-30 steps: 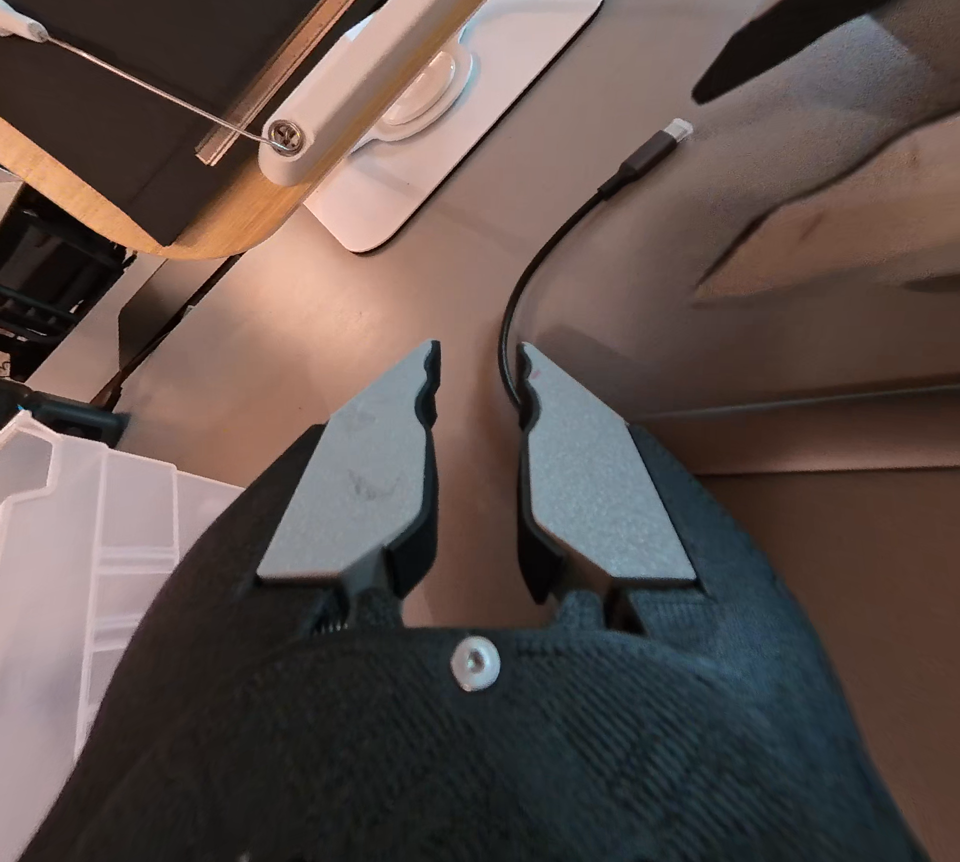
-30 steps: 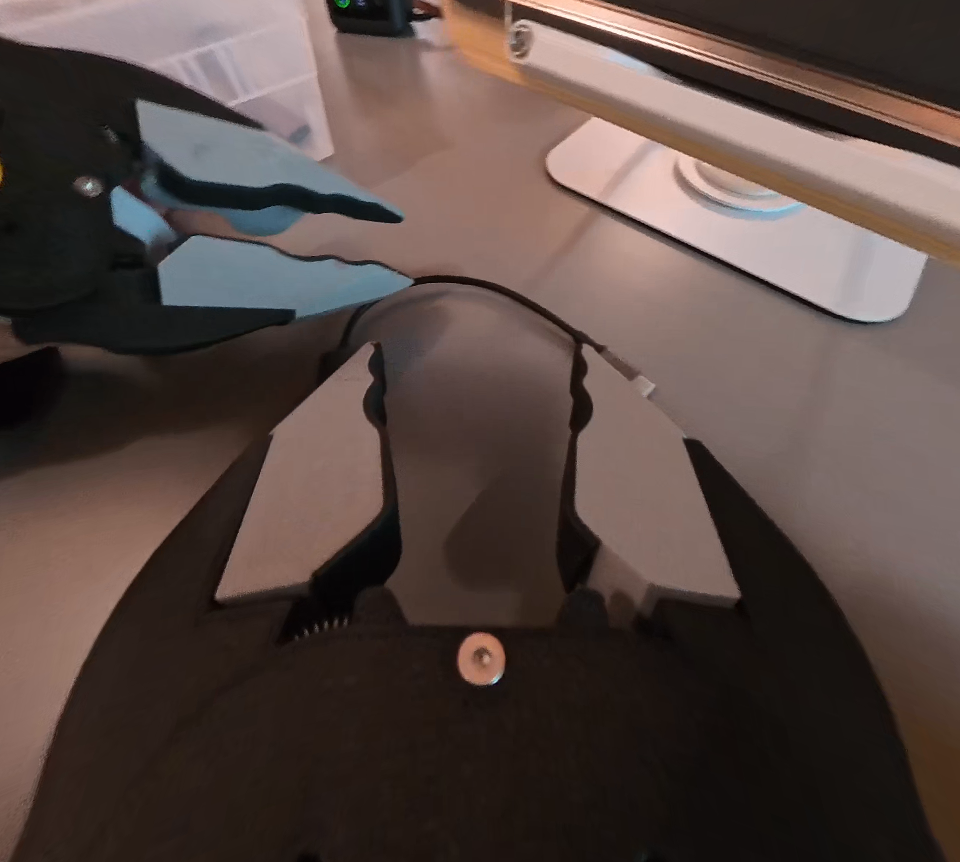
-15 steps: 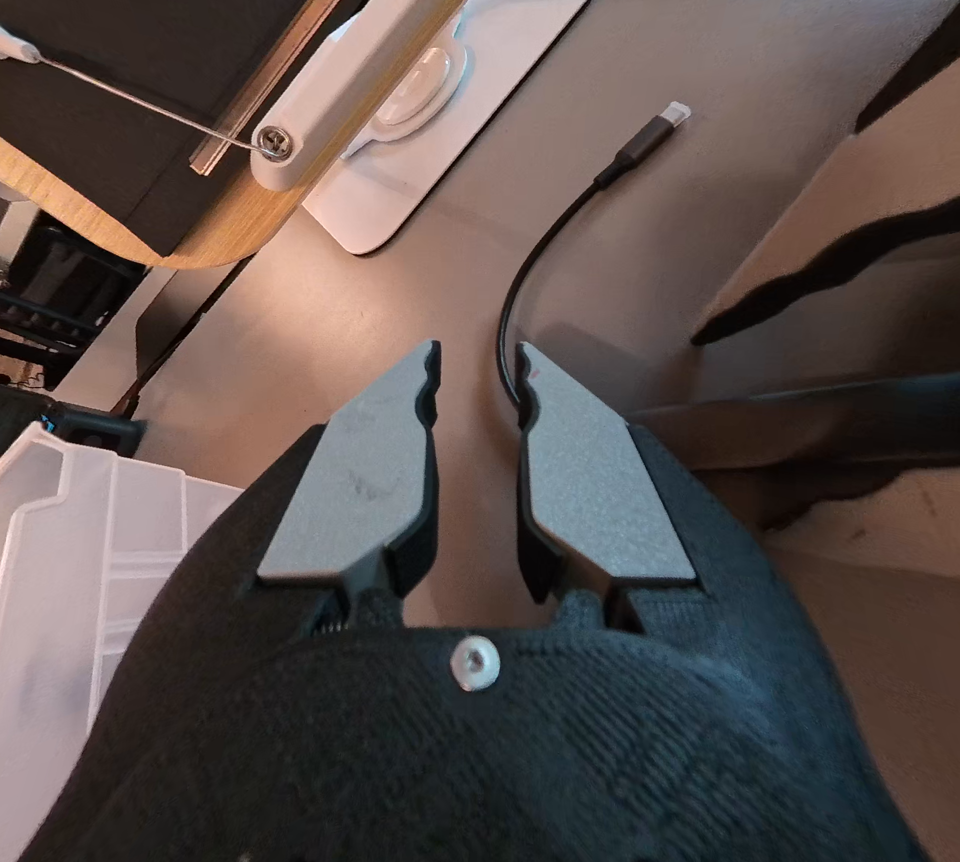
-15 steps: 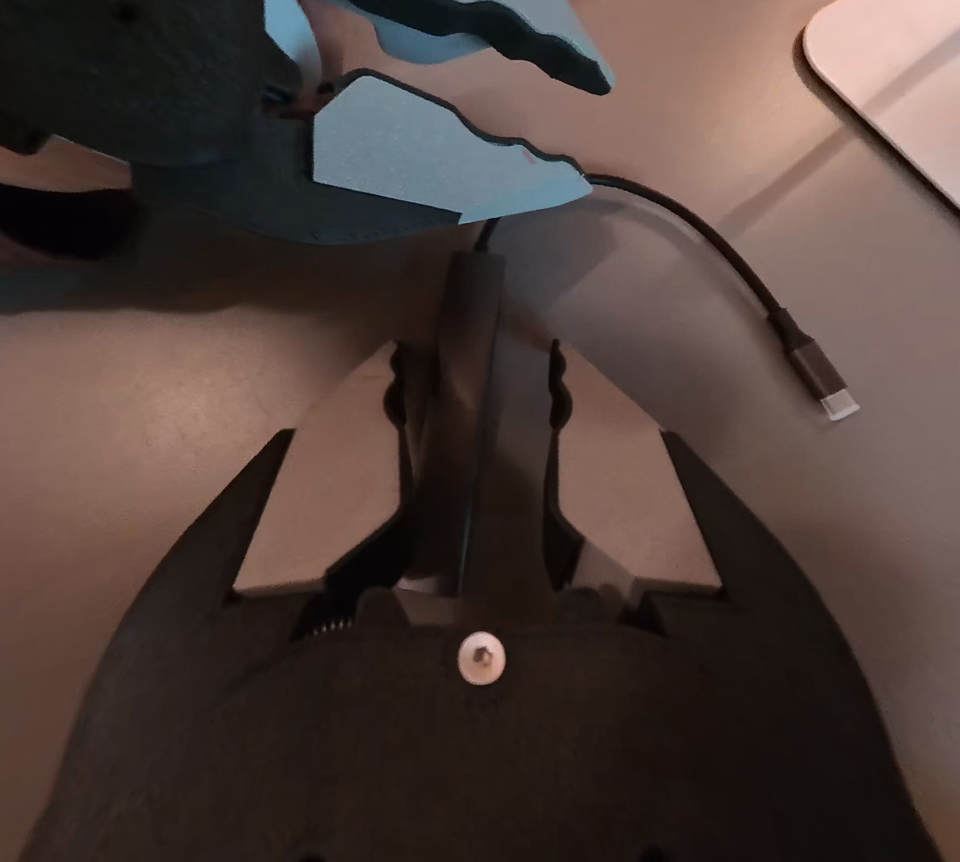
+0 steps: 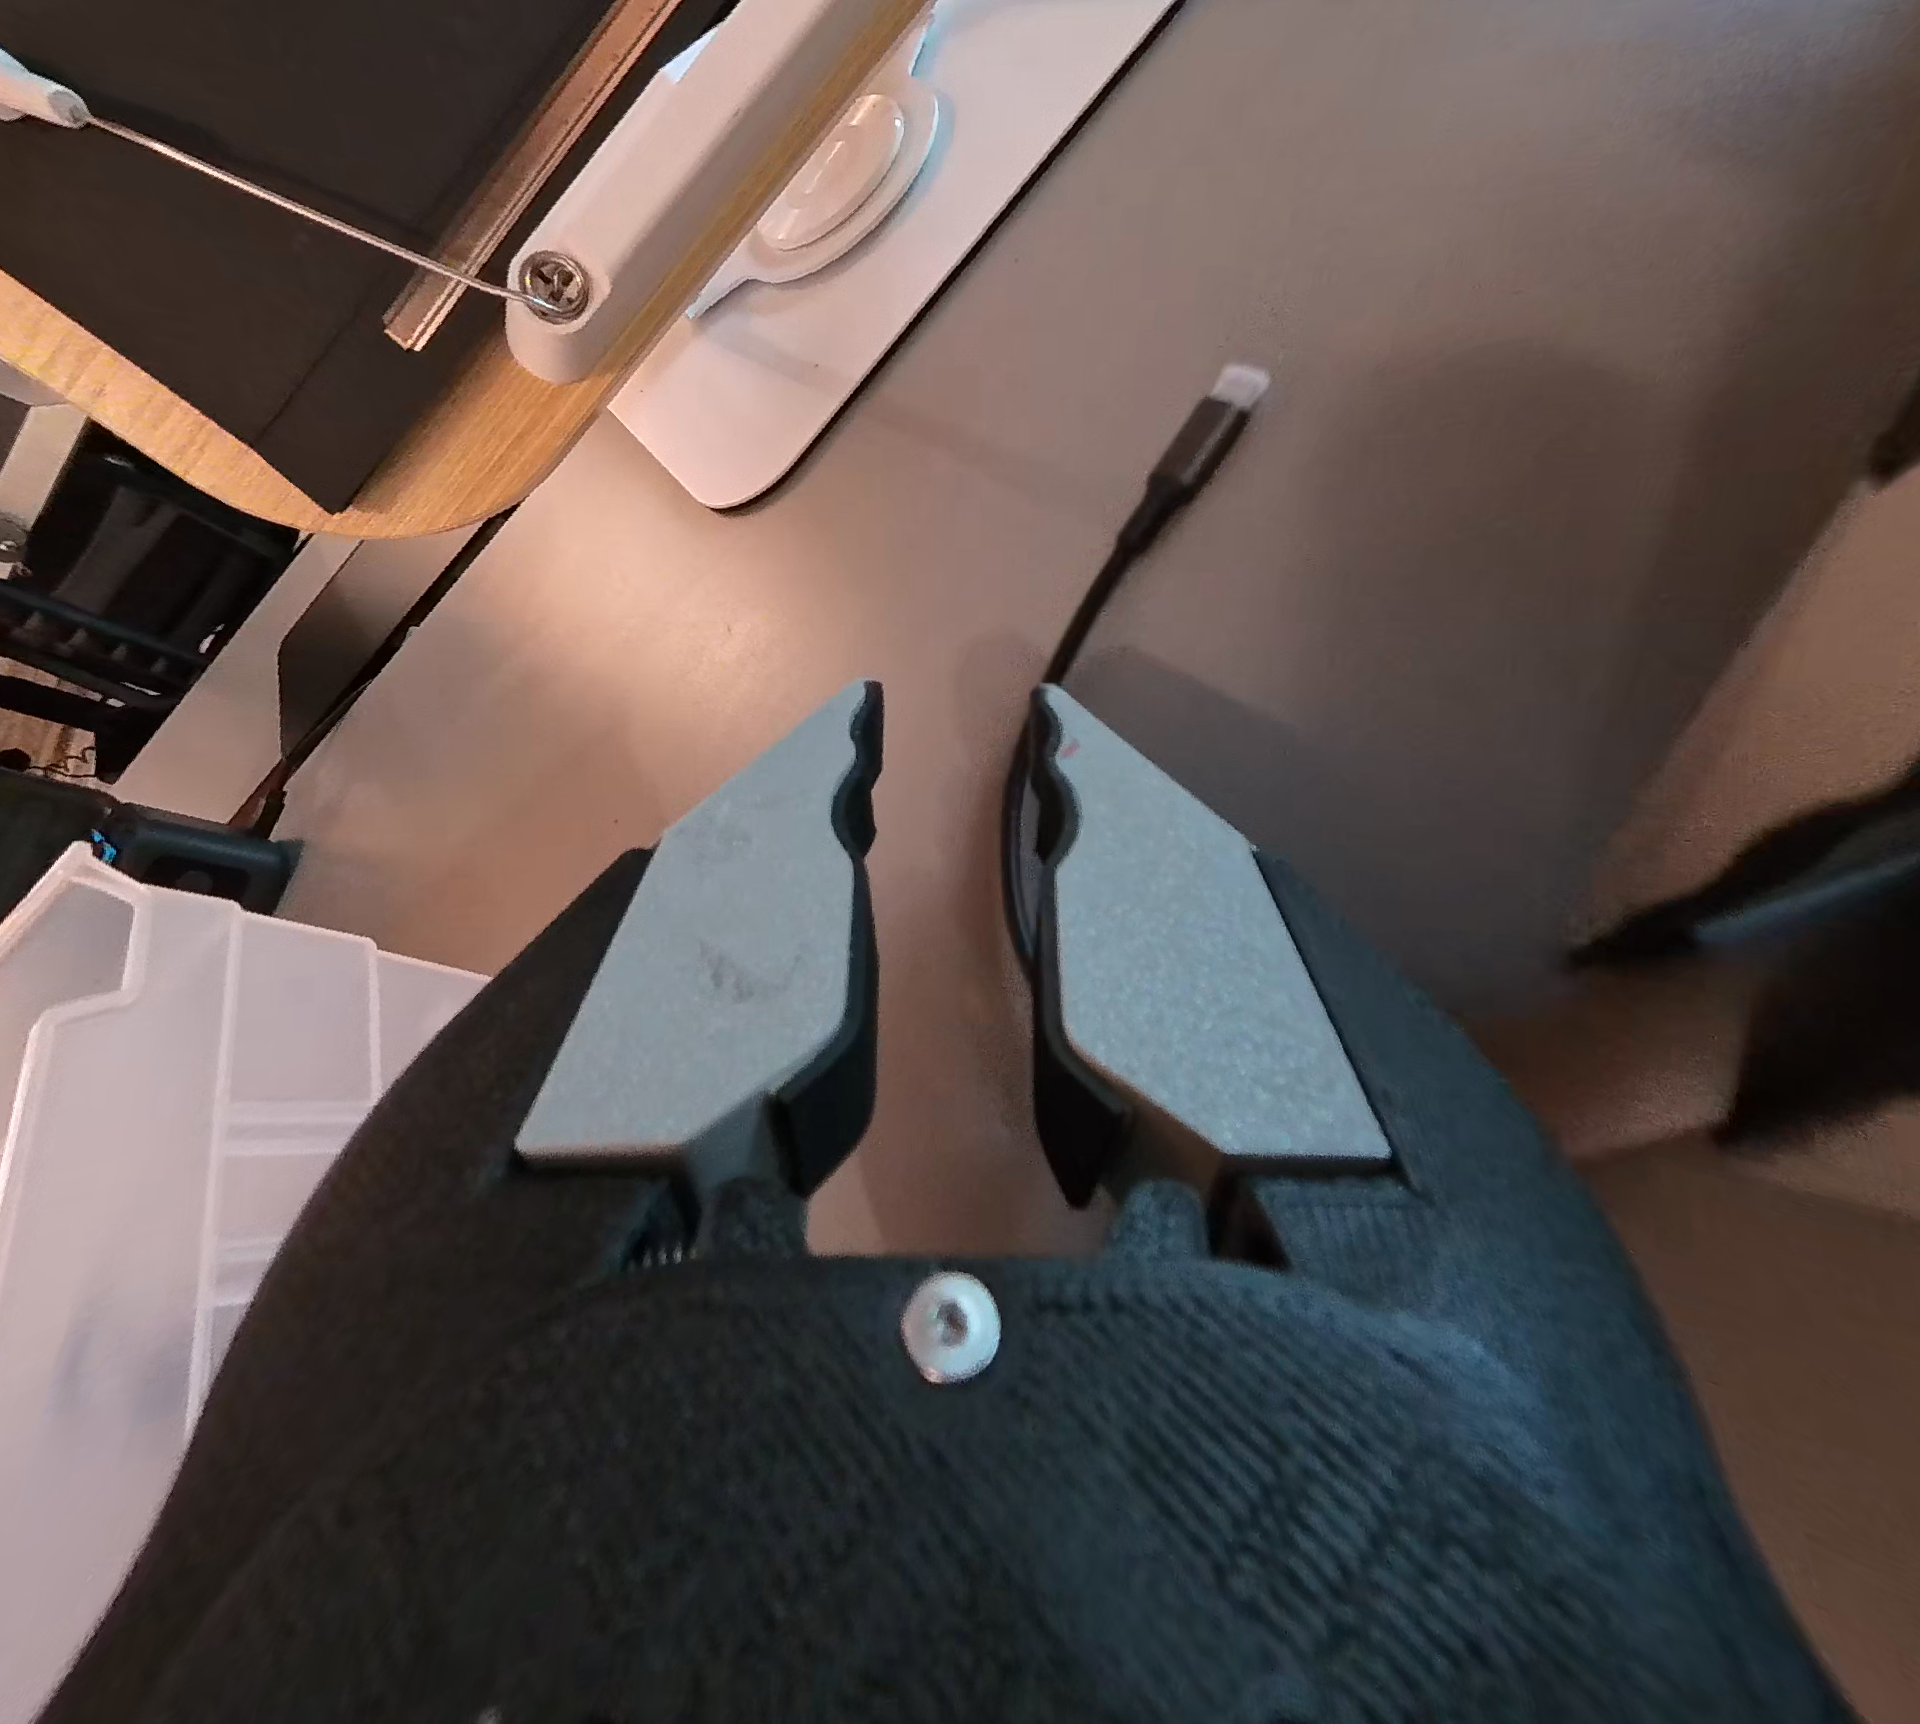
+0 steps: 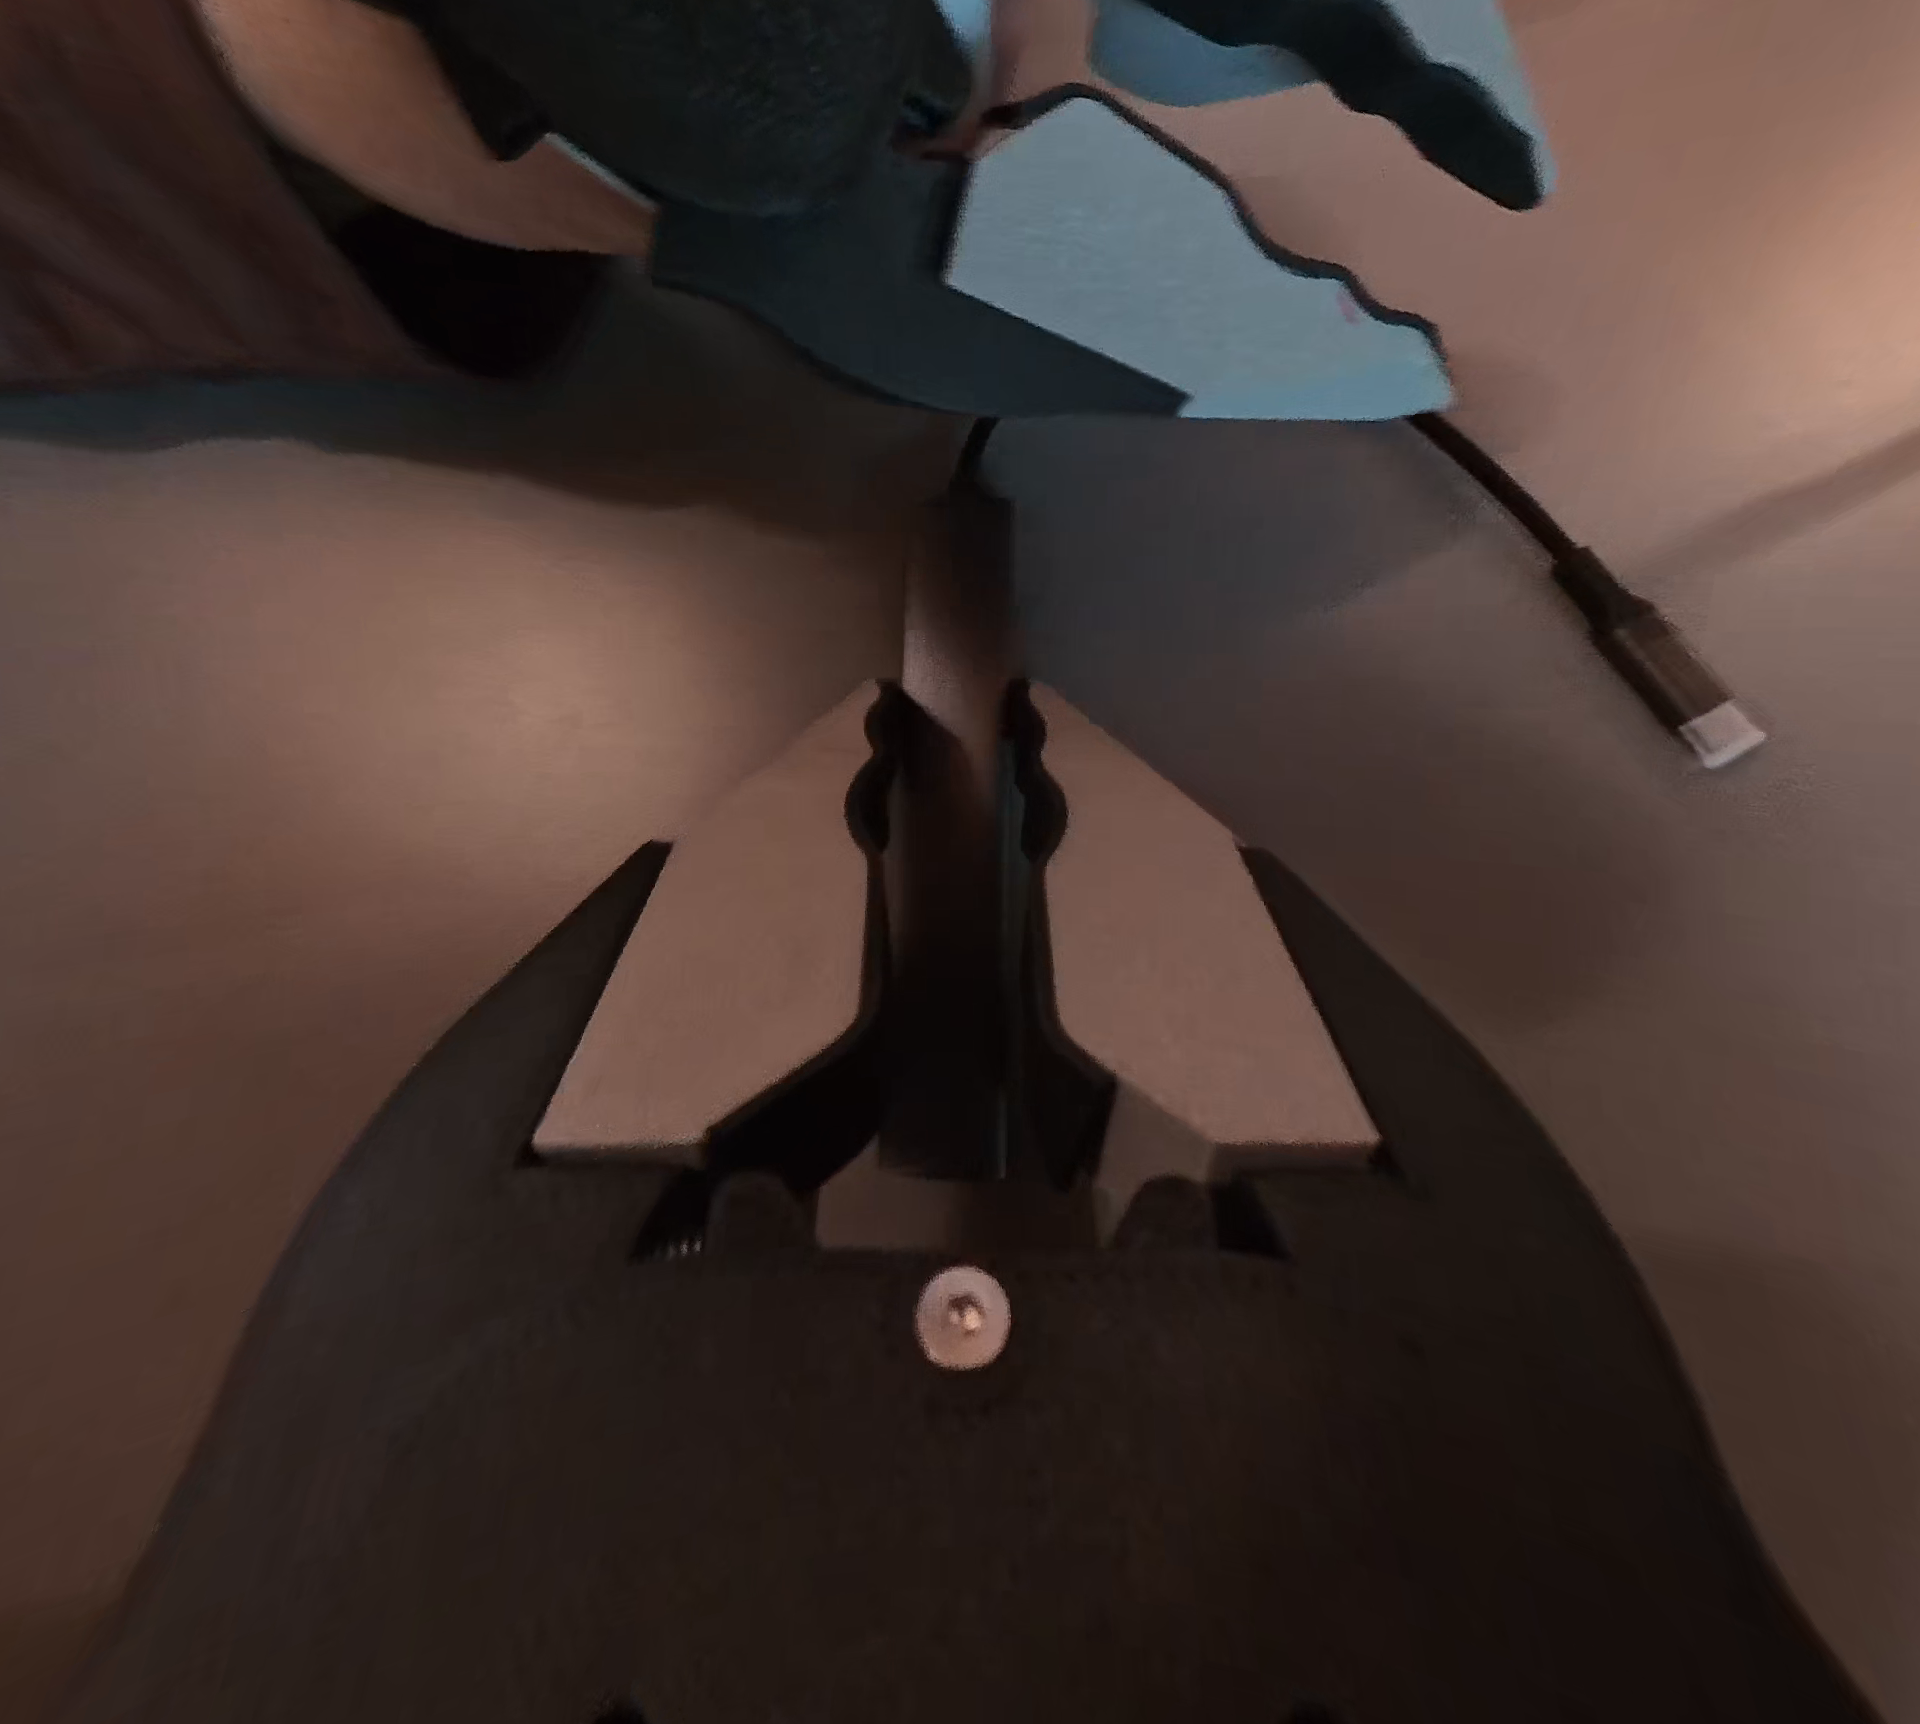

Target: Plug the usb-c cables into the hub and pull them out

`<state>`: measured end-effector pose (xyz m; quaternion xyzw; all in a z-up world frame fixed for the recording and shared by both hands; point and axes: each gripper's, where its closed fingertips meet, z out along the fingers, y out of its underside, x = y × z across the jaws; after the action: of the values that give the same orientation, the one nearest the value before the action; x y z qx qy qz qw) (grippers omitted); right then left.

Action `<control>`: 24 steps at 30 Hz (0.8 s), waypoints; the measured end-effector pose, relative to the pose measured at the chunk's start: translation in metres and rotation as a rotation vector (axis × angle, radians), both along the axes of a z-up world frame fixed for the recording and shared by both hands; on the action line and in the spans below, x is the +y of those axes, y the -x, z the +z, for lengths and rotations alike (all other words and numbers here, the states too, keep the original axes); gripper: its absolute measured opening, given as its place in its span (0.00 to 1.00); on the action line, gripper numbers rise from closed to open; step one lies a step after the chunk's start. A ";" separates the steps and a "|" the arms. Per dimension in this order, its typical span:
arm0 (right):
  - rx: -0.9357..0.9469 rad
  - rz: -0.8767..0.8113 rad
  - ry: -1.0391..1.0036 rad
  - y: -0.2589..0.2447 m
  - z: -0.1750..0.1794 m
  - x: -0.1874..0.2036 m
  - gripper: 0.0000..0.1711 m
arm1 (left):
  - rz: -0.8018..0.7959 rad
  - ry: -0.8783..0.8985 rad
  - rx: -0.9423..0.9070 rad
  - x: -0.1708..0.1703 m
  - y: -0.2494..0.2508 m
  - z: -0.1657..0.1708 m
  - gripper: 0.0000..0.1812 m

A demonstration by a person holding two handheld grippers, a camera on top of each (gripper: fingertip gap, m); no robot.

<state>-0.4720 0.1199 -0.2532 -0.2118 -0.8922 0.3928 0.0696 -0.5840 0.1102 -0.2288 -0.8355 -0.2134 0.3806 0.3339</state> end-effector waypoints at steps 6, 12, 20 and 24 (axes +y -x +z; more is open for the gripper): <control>-0.022 0.133 0.020 -0.021 0.000 -0.014 0.11 | -0.001 0.000 0.009 0.000 0.000 0.002 0.14; -0.033 0.130 0.026 -0.020 0.001 -0.015 0.10 | -0.004 0.007 0.009 0.001 -0.001 0.001 0.14; 0.149 -0.026 0.152 0.012 0.031 -0.011 0.14 | -0.003 0.009 0.014 0.000 0.000 0.002 0.14; 0.230 -0.328 0.027 0.057 0.024 0.033 0.13 | -0.004 0.011 0.018 0.000 0.000 0.002 0.14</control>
<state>-0.5287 0.1531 -0.2296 -0.3088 -0.8267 0.4096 0.2313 -0.5838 0.1104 -0.2269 -0.8344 -0.2065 0.3885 0.3320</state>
